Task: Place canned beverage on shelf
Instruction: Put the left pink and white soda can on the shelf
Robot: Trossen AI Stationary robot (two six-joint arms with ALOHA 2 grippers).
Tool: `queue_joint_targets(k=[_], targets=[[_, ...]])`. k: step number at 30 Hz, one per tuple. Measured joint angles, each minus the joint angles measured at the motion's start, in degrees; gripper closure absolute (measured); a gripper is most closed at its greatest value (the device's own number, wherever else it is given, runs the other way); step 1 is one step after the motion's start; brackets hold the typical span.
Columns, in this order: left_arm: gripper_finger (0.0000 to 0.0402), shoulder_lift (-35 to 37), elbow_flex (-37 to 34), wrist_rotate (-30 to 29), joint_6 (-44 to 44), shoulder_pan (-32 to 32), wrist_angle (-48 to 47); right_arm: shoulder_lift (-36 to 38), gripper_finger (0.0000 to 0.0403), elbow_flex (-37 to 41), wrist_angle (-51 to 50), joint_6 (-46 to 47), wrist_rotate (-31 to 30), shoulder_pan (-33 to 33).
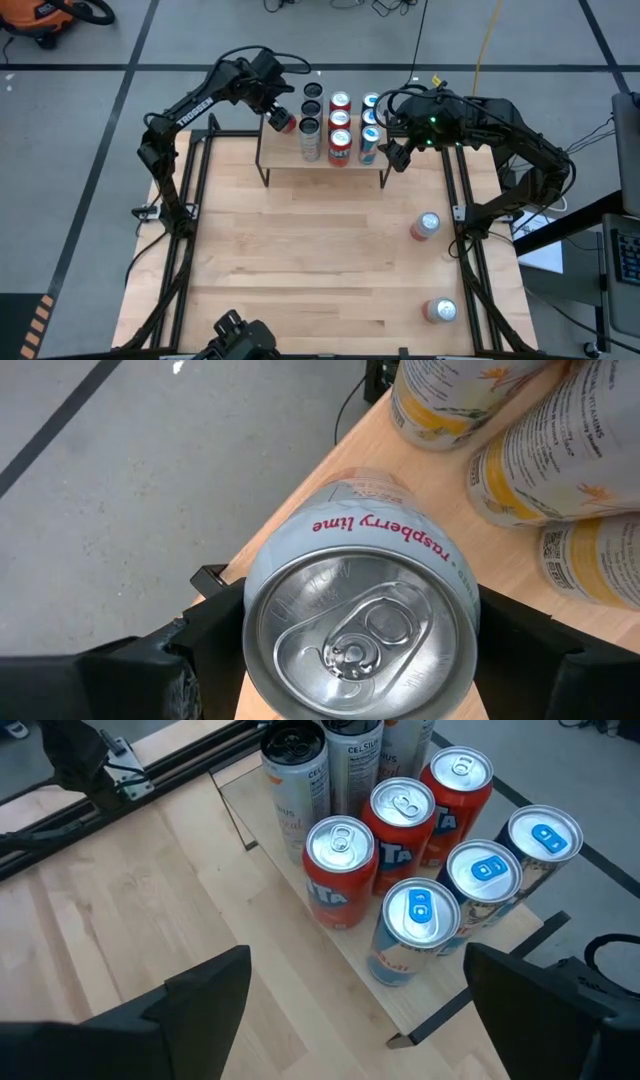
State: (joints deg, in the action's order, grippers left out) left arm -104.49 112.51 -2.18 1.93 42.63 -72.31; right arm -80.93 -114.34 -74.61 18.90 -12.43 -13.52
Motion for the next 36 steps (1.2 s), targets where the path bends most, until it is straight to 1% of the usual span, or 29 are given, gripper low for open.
queue_joint_targets(k=[6, 10, 14, 19, 24, 32, 36], targets=[[0.0109, 0.0, 0.0, 0.4, -0.1, 0.0, -0.4, 0.0, 0.0057, 0.0, 0.0, 0.0, 0.0, 0.0], [0.0109, 0.7, 0.0, 0.5, -0.1, 0.0, -2.2, 0.0, 0.0057, 0.0, 0.0, 0.0, 0.0, 0.0], [0.0109, 0.7, 3.7, 0.4, -0.1, 0.0, -7.2, 0.0, 0.0057, 0.0, 0.0, 0.2, 0.0, 0.0], [0.0109, 0.9, 8.6, 0.4, -0.1, 0.0, -7.2, 0.0, 0.0057, 0.0, 0.0, 0.2, 0.0, 0.0], [0.0109, -0.2, 8.9, 0.4, 0.2, 0.1, -7.5, 0.0, 0.0057, 0.0, 0.0, 0.0, 0.0, 0.0], [0.0109, -3.8, 8.9, 0.4, 2.0, 0.0, -11.9, 0.0, 0.0057, 0.0, 0.0, 0.9, 0.1, 0.0], [0.0109, -4.2, 9.0, 0.2, 2.2, 0.0, -12.0, 0.0, 0.0057, 0.0, 0.0, 1.4, 0.2, 0.0]])
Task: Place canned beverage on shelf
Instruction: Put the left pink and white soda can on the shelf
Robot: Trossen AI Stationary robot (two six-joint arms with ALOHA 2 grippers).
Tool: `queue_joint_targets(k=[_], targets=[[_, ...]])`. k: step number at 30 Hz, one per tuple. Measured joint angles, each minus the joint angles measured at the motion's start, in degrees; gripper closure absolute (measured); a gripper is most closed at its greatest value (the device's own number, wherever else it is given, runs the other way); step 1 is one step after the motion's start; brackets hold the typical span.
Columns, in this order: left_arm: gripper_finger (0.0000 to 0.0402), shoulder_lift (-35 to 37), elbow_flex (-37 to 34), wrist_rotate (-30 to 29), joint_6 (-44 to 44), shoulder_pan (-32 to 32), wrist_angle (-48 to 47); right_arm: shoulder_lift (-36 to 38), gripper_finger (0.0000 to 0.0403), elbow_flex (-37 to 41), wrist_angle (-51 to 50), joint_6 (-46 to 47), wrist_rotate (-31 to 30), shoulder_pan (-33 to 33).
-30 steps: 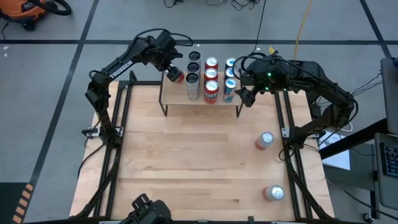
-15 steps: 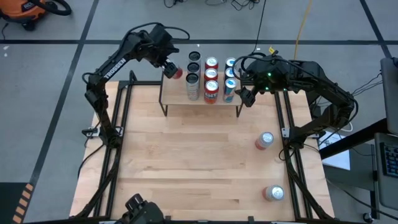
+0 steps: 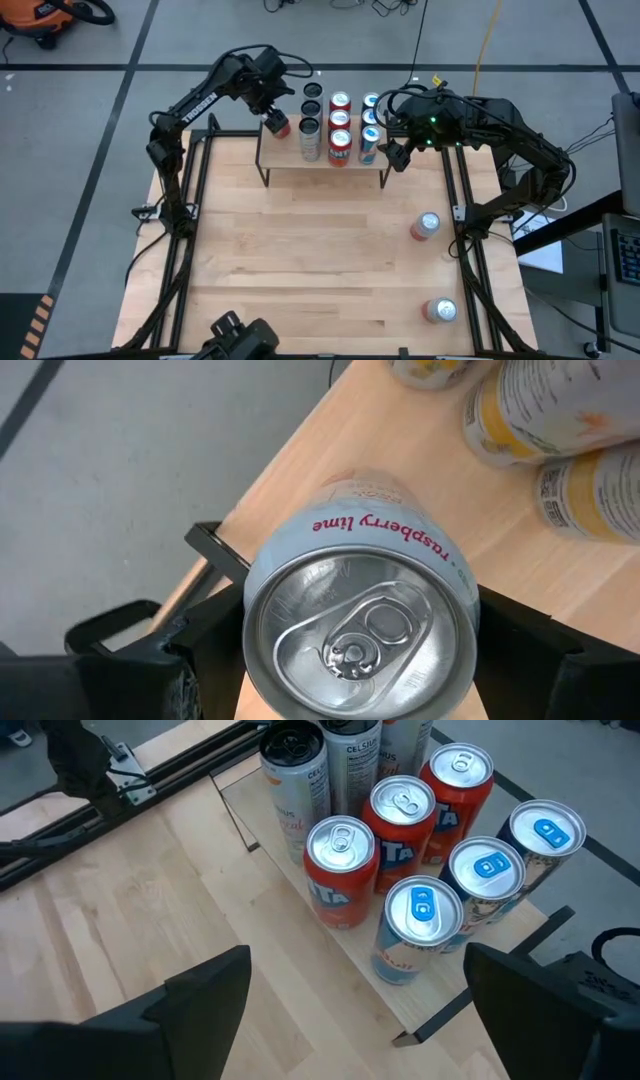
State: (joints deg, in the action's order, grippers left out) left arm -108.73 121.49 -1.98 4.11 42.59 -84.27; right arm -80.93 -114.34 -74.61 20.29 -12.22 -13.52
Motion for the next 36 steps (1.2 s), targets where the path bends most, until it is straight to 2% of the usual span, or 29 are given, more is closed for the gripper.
queue_joint_targets(k=[7, 16, 23, 29, 36], targets=[[0.0104, 0.0, 0.0, -0.3, 1.2, 0.0, 0.8, 0.0, 0.0057, 0.0, 0.0, -0.2, 0.0, 0.0], [0.0044, -0.1, 0.0, -0.5, 2.3, -0.5, 3.6, 0.0, 0.0057, 0.0, 0.0, -0.4, 0.0, 0.0], [0.0042, 0.0, 1.0, -1.5, -0.1, -1.1, 3.9, 0.0, 0.0057, 0.0, 0.0, -0.4, 0.0, 0.0], [0.0041, 4.1, 5.5, -1.6, -4.7, -1.1, 2.9, 0.0, 0.0057, 0.0, -0.7, -0.4, -0.1, 0.0], [0.0041, 8.0, 5.9, 0.3, -6.6, -0.6, 0.7, 0.0, 0.0057, 0.0, -0.7, -0.4, -1.4, 0.0]])
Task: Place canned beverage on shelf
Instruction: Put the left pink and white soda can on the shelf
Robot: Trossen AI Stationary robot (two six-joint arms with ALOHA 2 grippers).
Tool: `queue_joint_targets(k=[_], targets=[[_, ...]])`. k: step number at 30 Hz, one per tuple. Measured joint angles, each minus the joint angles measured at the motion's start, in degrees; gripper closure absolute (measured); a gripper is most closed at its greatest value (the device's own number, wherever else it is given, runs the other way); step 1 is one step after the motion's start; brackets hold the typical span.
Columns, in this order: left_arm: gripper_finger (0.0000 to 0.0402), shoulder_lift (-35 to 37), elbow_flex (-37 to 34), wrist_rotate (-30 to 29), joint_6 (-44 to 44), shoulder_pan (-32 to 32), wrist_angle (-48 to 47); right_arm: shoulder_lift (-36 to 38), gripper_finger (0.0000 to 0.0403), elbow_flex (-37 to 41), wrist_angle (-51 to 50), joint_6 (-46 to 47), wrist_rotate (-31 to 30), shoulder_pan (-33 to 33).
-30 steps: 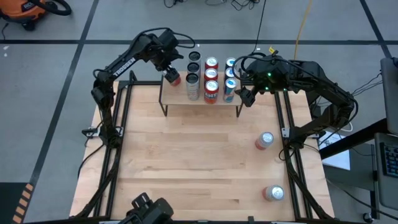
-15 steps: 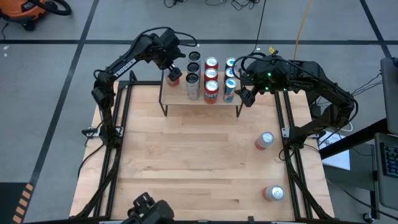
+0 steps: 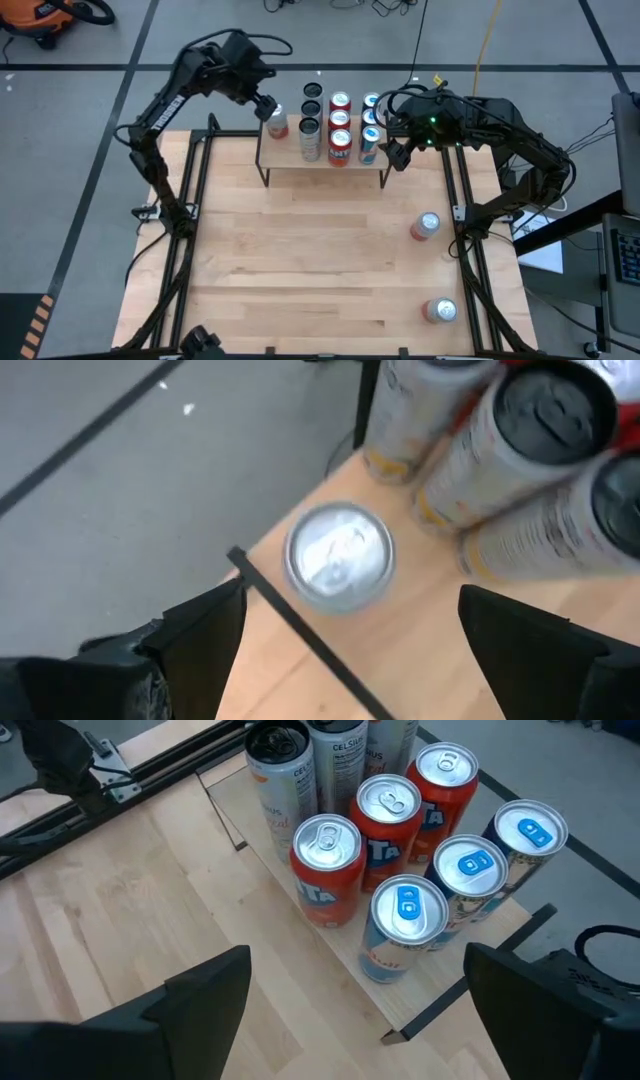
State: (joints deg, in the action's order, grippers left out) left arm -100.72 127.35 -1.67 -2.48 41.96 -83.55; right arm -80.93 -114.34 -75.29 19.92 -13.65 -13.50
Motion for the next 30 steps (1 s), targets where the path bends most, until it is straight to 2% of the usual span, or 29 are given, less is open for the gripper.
queue_joint_targets(k=[3, 6, 12, 16, 23, 26, 28, 30], targets=[[0.0041, 0.6, -0.7, 3.0, 2.0, 0.1, -1.1, 0.0, 0.0057, 0.0, 0.0, 0.0, 0.0, 0.0], [0.0041, 1.8, -3.0, 8.5, 7.0, 0.1, 0.7, 0.0, 0.0057, 0.0, 0.0, 0.0, 0.0, 0.0], [0.0041, 6.7, -11.3, 9.4, 10.3, 0.1, 6.9, 0.0, 0.0057, 0.0, 0.0, 0.3, 0.0, 0.0], [0.0041, 14.5, -21.5, 9.5, 9.1, 0.0, 16.1, 0.0, 0.0057, 0.0, 0.0, 0.4, 0.1, 0.0], [0.0041, 28.0, -45.1, 9.3, 7.6, -0.1, 32.5, 0.0, 0.0057, 0.0, 0.0, 0.3, 0.1, 0.0], [0.0041, 30.5, -50.6, 7.4, 8.4, -0.1, 34.8, 0.0, 0.0057, 0.0, 0.0, -0.1, 0.1, 0.0], [0.0041, 30.6, -52.2, 7.1, 10.2, -0.1, 34.7, 0.0, 0.0058, 0.0, 0.0, -0.5, 0.1, 0.0], [0.0041, 30.5, -53.1, 6.1, 7.8, -0.1, 34.1, 0.0, 0.0057, 0.0, 0.0, -0.9, 0.2, 0.0]])
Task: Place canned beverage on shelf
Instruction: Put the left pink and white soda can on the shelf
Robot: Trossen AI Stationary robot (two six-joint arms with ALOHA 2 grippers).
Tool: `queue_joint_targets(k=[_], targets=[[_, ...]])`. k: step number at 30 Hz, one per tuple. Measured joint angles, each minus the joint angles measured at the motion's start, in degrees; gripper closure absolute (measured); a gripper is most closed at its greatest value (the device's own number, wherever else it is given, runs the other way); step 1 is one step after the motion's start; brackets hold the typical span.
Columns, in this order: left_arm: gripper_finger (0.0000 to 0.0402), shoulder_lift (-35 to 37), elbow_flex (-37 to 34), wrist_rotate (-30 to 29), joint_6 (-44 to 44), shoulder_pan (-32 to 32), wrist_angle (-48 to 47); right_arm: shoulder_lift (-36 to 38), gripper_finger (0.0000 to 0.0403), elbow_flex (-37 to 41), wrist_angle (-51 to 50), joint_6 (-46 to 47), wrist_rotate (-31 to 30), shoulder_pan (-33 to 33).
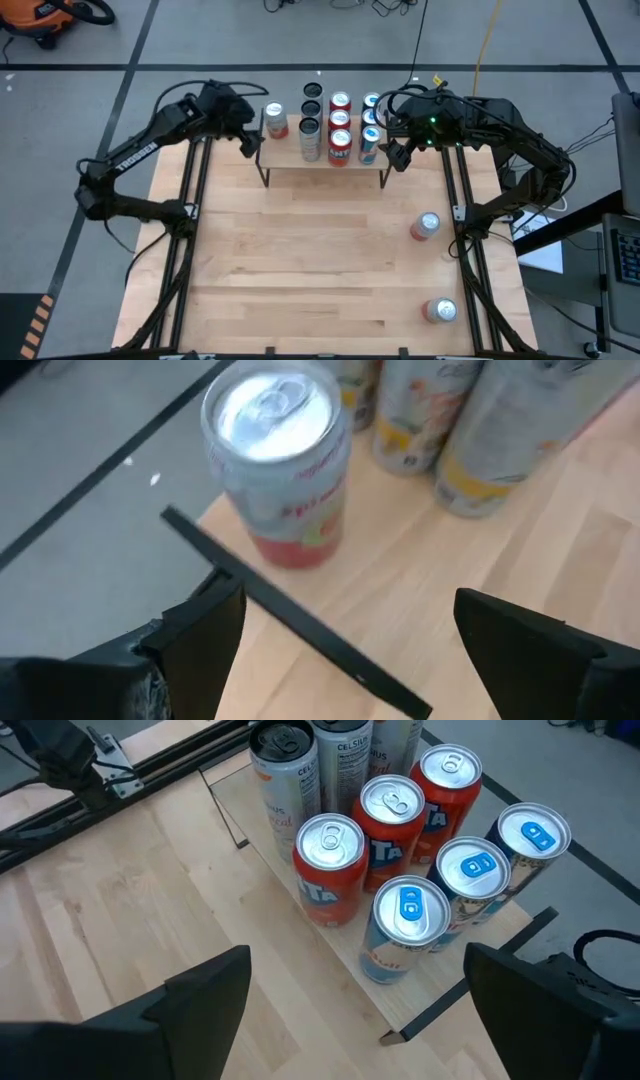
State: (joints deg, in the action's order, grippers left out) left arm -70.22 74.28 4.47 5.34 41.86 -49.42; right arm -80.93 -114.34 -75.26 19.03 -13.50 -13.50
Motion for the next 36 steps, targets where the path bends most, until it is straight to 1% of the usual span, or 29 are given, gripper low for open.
queue_joint_targets(k=[3, 7, 12, 17, 22, 31, 36], targets=[[0.0051, -0.6, -2.3, -0.8, 0.3, 0.0, 3.8, 0.0, 0.0058, 0.0, 0.0, -0.2, 0.0, 0.0], [0.0100, -0.7, -6.5, -0.9, 3.2, 0.9, 10.8, 0.0, 0.0058, 0.0, 0.0, -0.2, 0.0, 0.0], [0.0168, -0.7, -8.2, -1.6, 3.0, 1.7, 11.7, 0.0, 0.0057, 0.0, 0.0, 0.3, 0.0, 0.0], [0.0207, -2.3, -8.2, -1.8, 4.4, 1.6, 13.8, 0.0, 0.0057, 0.0, 0.0, -0.1, 0.0, 0.0], [0.0225, -4.8, -8.2, -2.0, 4.0, 1.6, 14.9, 0.0, 0.0057, 0.0, 0.2, -0.2, 0.0, 0.0], [0.0226, -7.2, -8.2, -2.0, 3.9, 1.5, 20.7, 0.0, 0.0058, 0.0, 0.2, -0.1, 0.0, 0.0], [0.0227, -7.3, -8.2, -2.0, -0.2, 1.5, 20.1, 0.0, 0.0058, 0.0, 0.2, 0.2, 0.0, 0.0]])
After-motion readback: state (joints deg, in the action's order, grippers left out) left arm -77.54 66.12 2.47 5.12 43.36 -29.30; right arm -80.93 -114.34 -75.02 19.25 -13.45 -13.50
